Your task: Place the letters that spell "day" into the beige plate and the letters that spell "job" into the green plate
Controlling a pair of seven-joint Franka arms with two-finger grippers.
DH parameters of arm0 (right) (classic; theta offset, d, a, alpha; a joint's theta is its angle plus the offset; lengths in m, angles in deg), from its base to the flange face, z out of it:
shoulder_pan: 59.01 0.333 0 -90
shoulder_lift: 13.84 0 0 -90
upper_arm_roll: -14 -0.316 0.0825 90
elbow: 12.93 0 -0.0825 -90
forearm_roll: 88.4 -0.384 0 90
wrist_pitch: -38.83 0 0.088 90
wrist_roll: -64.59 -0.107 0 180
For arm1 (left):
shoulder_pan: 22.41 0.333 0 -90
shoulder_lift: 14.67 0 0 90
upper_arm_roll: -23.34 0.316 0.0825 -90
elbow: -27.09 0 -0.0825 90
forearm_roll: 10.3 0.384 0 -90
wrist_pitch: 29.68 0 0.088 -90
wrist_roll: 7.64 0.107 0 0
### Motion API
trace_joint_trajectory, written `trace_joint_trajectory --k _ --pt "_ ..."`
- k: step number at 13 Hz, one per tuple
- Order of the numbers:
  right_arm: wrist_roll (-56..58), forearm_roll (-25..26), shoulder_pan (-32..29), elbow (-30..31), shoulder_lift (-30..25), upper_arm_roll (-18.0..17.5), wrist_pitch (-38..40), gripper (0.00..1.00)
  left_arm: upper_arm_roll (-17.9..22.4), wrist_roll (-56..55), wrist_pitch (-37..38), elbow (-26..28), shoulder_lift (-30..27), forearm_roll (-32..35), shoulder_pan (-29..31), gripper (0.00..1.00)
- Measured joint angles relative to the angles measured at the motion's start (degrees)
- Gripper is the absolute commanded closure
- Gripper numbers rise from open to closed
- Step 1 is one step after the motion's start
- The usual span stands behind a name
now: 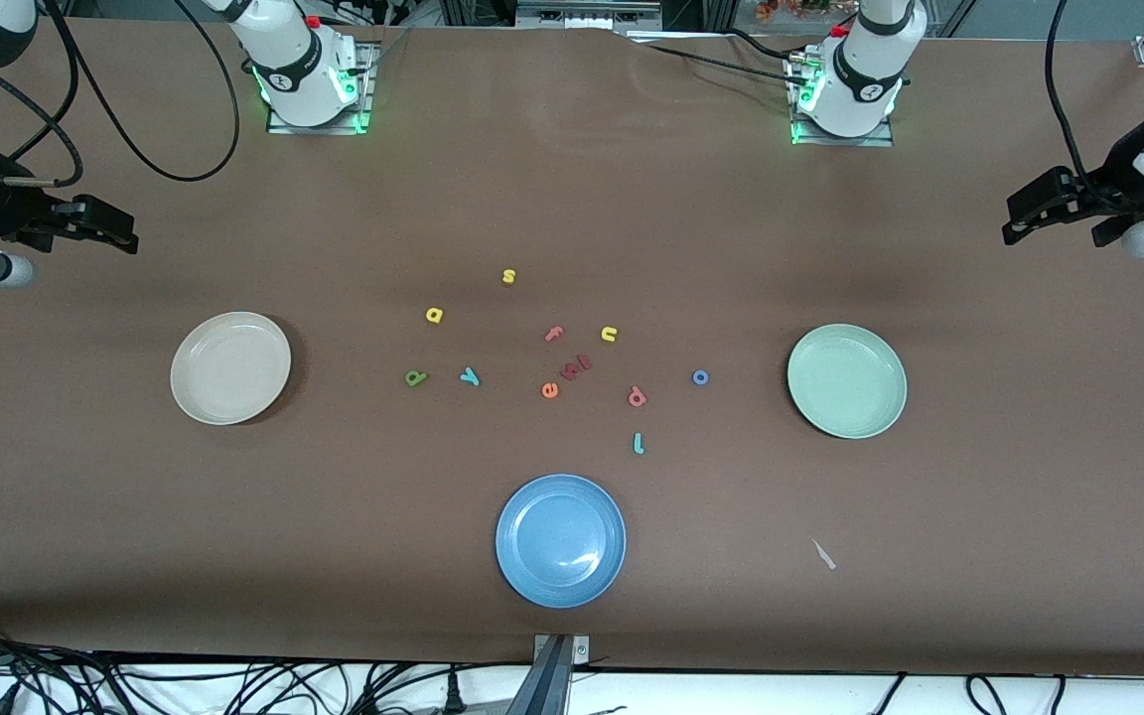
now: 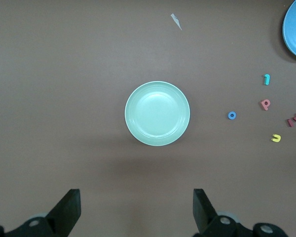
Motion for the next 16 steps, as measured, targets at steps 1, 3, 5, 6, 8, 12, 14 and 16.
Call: trace_joint_trajectory --k 1,3,5,6,8,12,14,16 --pt "0.0 0.0 0.0 0.0 0.0 0.0 0.0 0.0 0.0 0.0 0.0 0.0 0.0 0.0 0.0 0.0" --pt "0.0 0.0 0.0 0.0 0.0 0.0 -0.1 0.0 -0.4 0.0 0.0 0.0 0.4 0.0 -0.1 0.0" --pt "0.0 0.0 0.0 0.0 0.0 0.0 -0.1 0.0 -1.2 0.0 0.0 0.0 0.9 0.0 -0.4 0.0" --pt "0.0 0.0 0.0 0.0 0.0 0.0 -0.1 0.0 -1.6 0.0 0.0 0.0 1.0 0.0 -0.7 0.0" --pt "0.0 0.0 0.0 0.0 0.0 0.0 -0.4 0.0 -2.2 0.0 0.0 0.0 1.3 0.0 -1.6 0.0" --pt "0.3 -1.0 0.1 0.0 1.5 -0.5 -3.6 0.0 -3.0 0.0 0.0 0.1 5.7 0.0 -3.0 0.0" --pt "0.5 -1.2 0.4 0.0 2.9 -0.7 -4.4 0.0 -3.1 0.0 0.0 0.1 8.2 0.0 -4.5 0.0" --pt "0.6 -1.2 1.2 0.0 5.2 -0.7 -4.9 0.0 -3.1 -0.1 -0.2 0.0 11.0 0.0 -6.3 0.0"
